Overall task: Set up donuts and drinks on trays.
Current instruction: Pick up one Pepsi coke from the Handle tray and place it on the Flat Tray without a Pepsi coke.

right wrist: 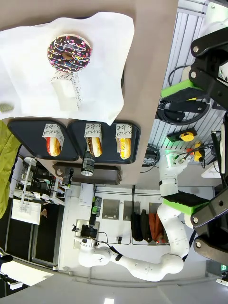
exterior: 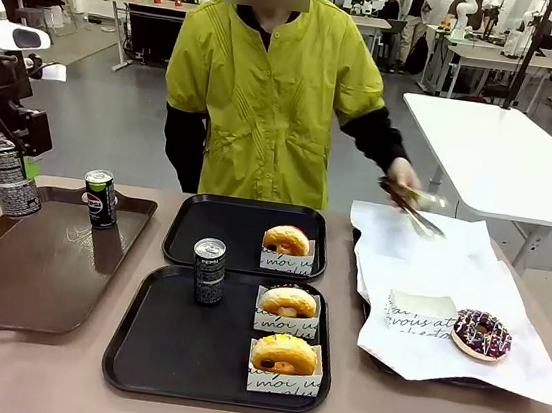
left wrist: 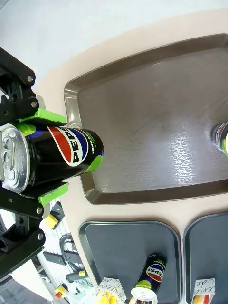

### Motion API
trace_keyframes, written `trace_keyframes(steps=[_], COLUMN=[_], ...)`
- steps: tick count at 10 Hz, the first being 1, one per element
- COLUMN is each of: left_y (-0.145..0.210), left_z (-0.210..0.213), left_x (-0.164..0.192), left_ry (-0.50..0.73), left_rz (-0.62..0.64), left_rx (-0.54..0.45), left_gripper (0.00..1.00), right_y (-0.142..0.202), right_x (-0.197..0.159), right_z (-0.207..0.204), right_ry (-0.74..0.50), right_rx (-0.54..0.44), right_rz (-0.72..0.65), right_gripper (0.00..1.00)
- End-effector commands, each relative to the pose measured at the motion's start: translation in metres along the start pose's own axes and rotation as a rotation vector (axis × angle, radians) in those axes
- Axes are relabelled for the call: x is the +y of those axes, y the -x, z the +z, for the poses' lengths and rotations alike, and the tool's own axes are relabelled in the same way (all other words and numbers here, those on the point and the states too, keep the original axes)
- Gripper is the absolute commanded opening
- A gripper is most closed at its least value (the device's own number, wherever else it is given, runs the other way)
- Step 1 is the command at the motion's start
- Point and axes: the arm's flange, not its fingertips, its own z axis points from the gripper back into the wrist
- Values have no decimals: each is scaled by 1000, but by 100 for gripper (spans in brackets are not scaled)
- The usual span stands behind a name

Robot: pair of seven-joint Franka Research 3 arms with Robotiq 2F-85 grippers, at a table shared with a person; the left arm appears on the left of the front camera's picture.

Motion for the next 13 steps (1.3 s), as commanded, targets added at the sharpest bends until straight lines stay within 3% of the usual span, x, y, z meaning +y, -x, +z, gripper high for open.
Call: trace_keyframes(steps=[1, 5, 9, 11, 12, 13], left_y=[-11, -56, -122, -143, -126, -80], left_z=[5, 20, 9, -6, -7, 3], left_x=[-12, -71, -122, -133, -118, -83], left_ry=[-26, -138, -147, -87, -54, 7], left_rz=[-34, -124, -240, -283, -307, -315], left_rx=[-16, -59, -60, -63, -26, 49], left_gripper=[59, 59, 59, 59, 59, 59], right_y=[-1, -1, -1, -1, -1, -1], right_x=[0, 0, 0, 0, 0, 0], right_z=[0, 0, 0, 0, 0, 0], right_ry=[-19, -19, -19, -19, -19, -19], right_rx=[-3, -3, -3, -3, -3, -3], right_rz=[16, 16, 16, 16, 16, 16], right_gripper=[100, 100, 100, 100, 100, 100])
